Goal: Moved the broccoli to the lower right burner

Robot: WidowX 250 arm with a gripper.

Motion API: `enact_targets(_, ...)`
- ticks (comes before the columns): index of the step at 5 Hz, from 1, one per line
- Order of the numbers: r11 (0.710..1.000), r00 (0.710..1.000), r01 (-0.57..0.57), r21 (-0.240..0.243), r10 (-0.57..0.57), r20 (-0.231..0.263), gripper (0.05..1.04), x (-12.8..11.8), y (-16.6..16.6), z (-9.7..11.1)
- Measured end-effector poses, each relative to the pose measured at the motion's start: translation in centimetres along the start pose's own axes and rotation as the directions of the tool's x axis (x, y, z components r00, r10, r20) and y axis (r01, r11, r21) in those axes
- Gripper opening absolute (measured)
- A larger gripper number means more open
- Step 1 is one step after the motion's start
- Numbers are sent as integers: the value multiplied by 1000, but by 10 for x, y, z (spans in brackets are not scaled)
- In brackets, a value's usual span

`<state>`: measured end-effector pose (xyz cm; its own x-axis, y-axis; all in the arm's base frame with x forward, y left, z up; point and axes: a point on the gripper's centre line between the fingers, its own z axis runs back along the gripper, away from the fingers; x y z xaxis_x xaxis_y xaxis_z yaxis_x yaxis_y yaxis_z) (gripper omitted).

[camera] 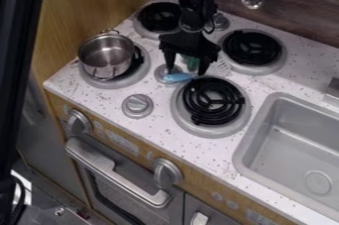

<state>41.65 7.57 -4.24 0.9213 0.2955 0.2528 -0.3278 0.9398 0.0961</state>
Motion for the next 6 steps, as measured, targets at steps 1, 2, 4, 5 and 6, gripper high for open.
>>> enact_targets(1, 1000, 1000, 10, 8, -10, -21, 996, 3, -2, -10)
enact_targets(2, 1000, 1000, 6, 4, -6, -11, 997, 9, -6, -16)
enact_targets(4, 1000, 1000, 12, -5, -11, 21, 943, 32, -18, -25)
enact_targets(5, 1000, 1000, -12, 22, 11, 28, 678, 39, -18, -28)
enact_targets(6, 999, 1000, -1, 54, 1, -1, 407, 37, -16, -30)
